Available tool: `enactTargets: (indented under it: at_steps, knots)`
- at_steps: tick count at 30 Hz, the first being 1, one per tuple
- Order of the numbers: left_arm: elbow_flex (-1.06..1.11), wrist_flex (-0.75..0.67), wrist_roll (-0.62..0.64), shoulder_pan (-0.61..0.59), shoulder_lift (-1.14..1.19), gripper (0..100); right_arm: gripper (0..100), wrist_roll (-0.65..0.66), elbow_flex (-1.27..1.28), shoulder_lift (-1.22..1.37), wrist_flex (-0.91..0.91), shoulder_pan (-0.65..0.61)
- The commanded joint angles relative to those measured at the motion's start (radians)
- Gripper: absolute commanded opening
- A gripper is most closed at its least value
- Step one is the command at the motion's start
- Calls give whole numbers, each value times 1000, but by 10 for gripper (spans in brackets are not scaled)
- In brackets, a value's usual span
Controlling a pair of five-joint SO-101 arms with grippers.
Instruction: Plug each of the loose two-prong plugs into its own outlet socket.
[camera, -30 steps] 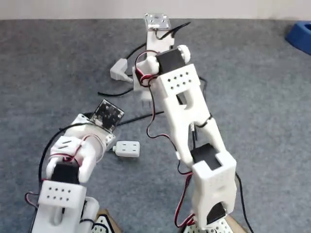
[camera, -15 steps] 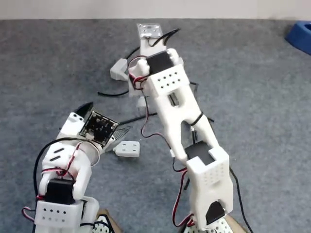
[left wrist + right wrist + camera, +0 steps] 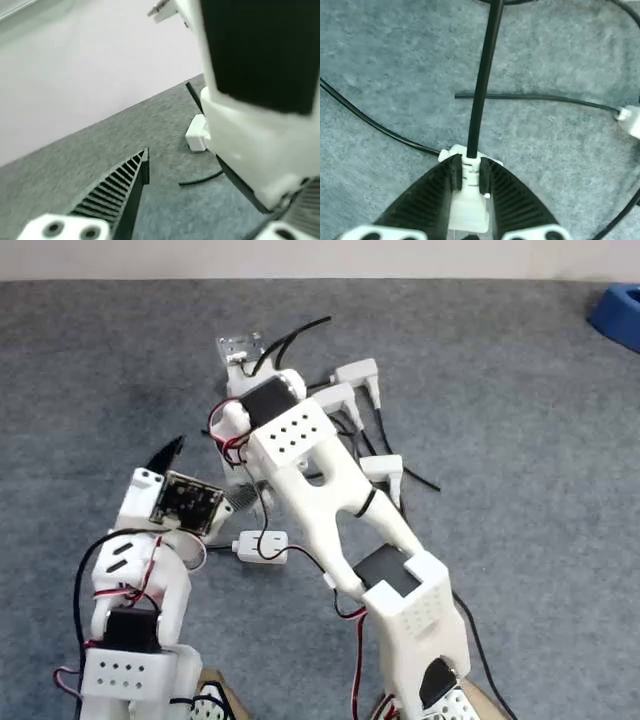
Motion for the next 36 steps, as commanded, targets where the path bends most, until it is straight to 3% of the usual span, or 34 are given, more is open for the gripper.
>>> enactTargets:
  at_steps: [1, 14, 36]
  knots:
    - [53, -143, 8, -58, -4, 425, 6, -2, 5, -21, -5, -7]
    - [157, -152, 9, -58, -10, 422, 6, 40, 12, -214, 16, -4]
    - [232, -155, 8, -62, -12, 421, 6, 101, -76, -228, 99, -4]
